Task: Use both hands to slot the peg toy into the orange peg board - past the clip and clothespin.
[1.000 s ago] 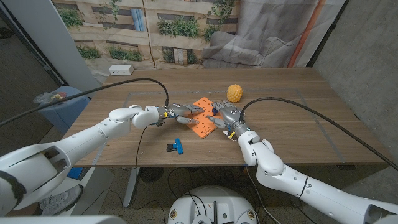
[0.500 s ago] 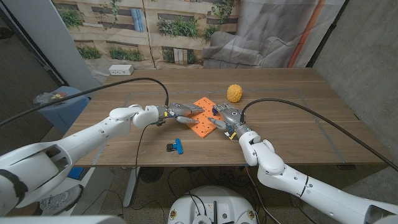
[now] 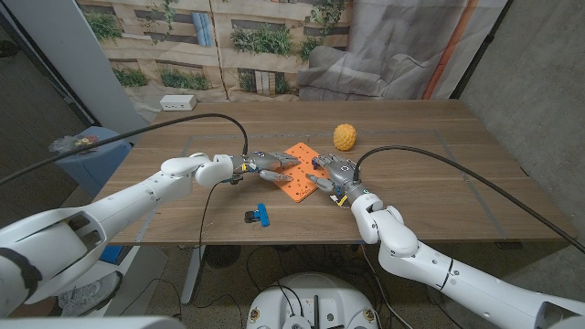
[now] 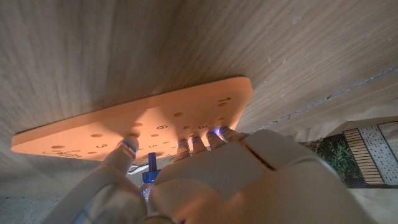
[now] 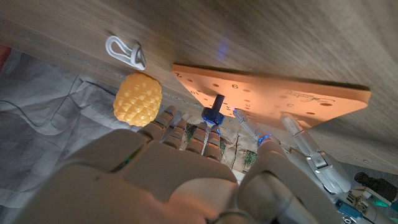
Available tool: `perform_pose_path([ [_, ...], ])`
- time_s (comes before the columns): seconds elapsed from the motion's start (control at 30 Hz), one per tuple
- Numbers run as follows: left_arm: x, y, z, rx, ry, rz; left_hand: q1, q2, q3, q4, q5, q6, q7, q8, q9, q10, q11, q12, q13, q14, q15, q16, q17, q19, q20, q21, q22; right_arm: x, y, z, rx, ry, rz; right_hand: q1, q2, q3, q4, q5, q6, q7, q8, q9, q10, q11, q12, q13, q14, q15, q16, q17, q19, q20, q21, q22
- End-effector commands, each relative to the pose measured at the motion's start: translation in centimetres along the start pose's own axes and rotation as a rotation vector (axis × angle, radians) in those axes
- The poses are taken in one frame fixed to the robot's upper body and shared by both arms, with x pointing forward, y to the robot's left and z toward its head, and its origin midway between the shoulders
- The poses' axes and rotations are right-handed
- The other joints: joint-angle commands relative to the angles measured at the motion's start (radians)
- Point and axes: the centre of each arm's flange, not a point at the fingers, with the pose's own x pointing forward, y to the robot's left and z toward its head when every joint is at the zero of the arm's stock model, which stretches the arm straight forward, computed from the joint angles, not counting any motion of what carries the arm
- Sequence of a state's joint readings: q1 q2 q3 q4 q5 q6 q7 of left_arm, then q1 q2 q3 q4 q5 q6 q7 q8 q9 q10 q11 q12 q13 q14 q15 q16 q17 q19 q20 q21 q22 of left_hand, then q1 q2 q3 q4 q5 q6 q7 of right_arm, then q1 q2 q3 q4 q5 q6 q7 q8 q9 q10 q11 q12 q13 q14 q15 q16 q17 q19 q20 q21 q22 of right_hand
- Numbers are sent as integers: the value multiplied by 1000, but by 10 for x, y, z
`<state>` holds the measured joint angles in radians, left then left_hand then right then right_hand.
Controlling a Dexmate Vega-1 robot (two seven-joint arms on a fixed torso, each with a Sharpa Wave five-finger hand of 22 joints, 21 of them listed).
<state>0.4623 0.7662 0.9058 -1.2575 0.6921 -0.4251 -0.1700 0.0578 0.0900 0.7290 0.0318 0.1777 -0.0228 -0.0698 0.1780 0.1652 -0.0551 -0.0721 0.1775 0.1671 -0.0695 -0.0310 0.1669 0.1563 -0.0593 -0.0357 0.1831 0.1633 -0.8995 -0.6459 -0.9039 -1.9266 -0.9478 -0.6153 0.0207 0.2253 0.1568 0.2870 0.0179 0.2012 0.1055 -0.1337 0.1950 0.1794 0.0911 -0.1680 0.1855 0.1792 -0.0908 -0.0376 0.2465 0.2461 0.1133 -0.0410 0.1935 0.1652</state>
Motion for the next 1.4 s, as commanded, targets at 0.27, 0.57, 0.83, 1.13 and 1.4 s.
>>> perform_pose_path([
  [0.27, 1, -8, 3, 5, -9, -48, 7, 89, 1, 5, 1, 47, -3, 6, 8, 43, -8, 8, 6, 33, -70, 11, 12, 24, -136, 9, 8, 2, 3, 1, 5, 0, 17, 4, 3, 12, -2, -3, 15, -5, 0, 1, 15, -4, 7, 4, -1, -44, 3, 3, 4, -6, -3, 3],
  [0.57, -1, -10, 4, 4, -7, -45, 8, 89, 0, 5, 1, 47, -3, 6, 8, 44, -7, 8, 6, 33, -71, 11, 12, 24, -136, 9, 8, 1, 4, 4, -18, -16, 34, -2, 4, 15, -1, -3, 21, -6, 1, 1, 22, -7, 8, 4, -3, -44, 4, 4, 1, -9, -4, 3],
  [0.83, -3, -11, 5, 1, -1, -43, 8, 89, 1, 5, 1, 47, -3, 6, 8, 44, -9, 8, 6, 33, -70, 11, 12, 24, -136, 9, 8, 2, 5, 3, -25, -10, 49, -13, 7, 15, 5, -5, 24, -7, 1, 1, 24, -8, 7, 4, -8, -46, 3, 6, -6, -8, -7, 3],
  [1.13, -1, -10, 6, 3, -5, -43, 8, 90, 1, 6, 1, 47, -2, 6, 8, 44, -7, 8, 6, 33, -70, 11, 12, 24, -136, 9, 8, 0, 6, 2, -11, 5, 59, -26, 9, 16, 14, -8, 30, -6, 2, 1, 32, -5, 9, 4, -9, -47, 4, 9, -10, -8, -8, 3],
  [1.4, -2, -10, 7, 2, -3, -46, 8, 89, 1, 6, 1, 48, -2, 6, 8, 44, -7, 8, 6, 34, -71, 11, 12, 24, -136, 9, 8, 0, 10, 0, 18, 13, 77, -40, 11, 17, 22, -10, 35, -3, 3, 2, 37, -5, 9, 4, -11, -49, 6, 11, -10, -10, -7, 3],
])
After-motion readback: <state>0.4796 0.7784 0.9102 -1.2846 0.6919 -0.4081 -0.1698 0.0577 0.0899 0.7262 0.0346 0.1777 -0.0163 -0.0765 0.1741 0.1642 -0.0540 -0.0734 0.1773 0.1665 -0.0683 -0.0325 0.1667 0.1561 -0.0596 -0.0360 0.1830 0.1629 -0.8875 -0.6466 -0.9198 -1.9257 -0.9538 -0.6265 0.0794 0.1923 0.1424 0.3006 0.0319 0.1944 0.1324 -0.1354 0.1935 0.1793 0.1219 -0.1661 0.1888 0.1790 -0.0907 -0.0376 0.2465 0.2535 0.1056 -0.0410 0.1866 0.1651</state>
